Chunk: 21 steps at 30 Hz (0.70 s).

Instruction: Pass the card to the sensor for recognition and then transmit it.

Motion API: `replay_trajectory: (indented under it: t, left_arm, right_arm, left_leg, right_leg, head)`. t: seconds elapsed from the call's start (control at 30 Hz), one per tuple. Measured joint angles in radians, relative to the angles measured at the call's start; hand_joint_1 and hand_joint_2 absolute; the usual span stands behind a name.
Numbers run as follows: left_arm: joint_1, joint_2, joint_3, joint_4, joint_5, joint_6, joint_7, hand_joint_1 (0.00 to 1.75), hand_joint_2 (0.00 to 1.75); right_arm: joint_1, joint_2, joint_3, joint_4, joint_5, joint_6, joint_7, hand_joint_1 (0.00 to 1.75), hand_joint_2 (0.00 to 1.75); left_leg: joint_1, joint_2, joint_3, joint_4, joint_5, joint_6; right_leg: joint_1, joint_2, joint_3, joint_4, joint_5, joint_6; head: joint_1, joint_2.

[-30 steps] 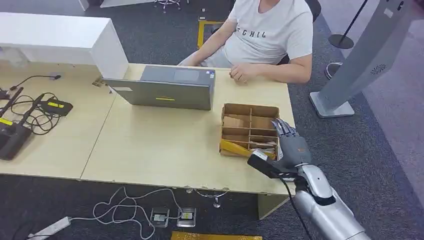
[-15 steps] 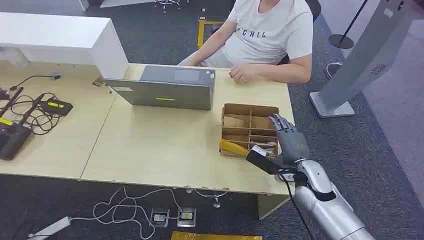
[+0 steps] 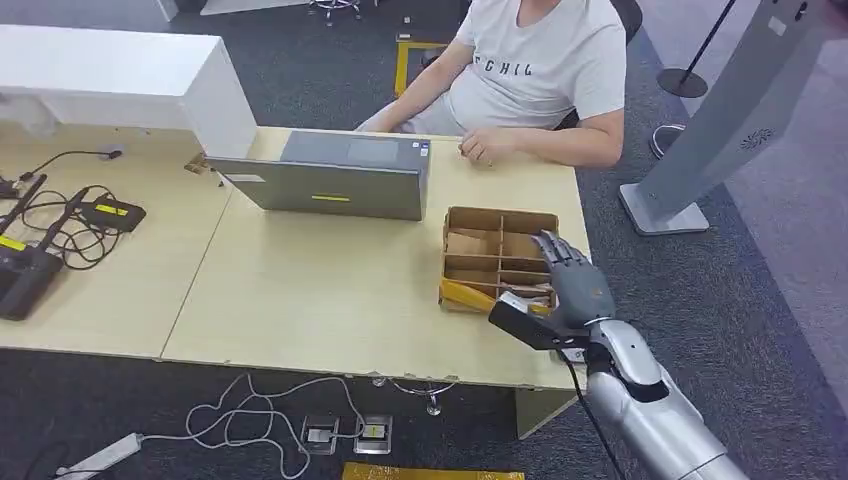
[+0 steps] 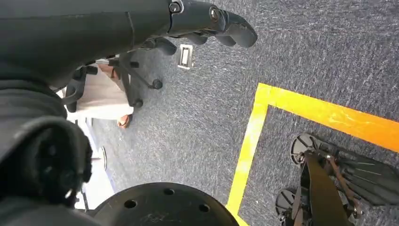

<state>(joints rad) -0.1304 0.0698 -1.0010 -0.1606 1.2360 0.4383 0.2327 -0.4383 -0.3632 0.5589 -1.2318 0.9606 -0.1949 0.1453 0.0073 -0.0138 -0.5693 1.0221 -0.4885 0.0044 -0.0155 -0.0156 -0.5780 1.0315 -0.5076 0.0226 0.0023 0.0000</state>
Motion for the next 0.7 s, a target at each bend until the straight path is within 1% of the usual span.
replay_trajectory:
  t: [0.37, 0.7]
  left_arm:
    - [0.001, 0.0, 0.0, 0.0, 0.0, 0.002, 0.0, 0.0, 0.0]
    - [0.001, 0.0, 0.0, 0.0, 0.0, 0.003, 0.0, 0.0, 0.0]
  right_arm:
    - [-0.002, 0.0, 0.014, -0.017, -0.016, 0.035, 0.006, 0.0, 1.75]
    - [-0.005, 0.0, 0.025, -0.025, -0.029, 0.042, 0.005, 0.0, 1.75]
  left_leg:
    - [0.0, 0.0, 0.0, 0.0, 0.0, 0.0]
    - [0.0, 0.0, 0.0, 0.0, 0.0, 0.0]
  right_leg:
    - [0.0, 0.0, 0.0, 0.0, 0.0, 0.0]
    - [0.0, 0.0, 0.0, 0.0, 0.0, 0.0]
  head:
    - [0.0, 0.0]
    - [0.0, 0.0]
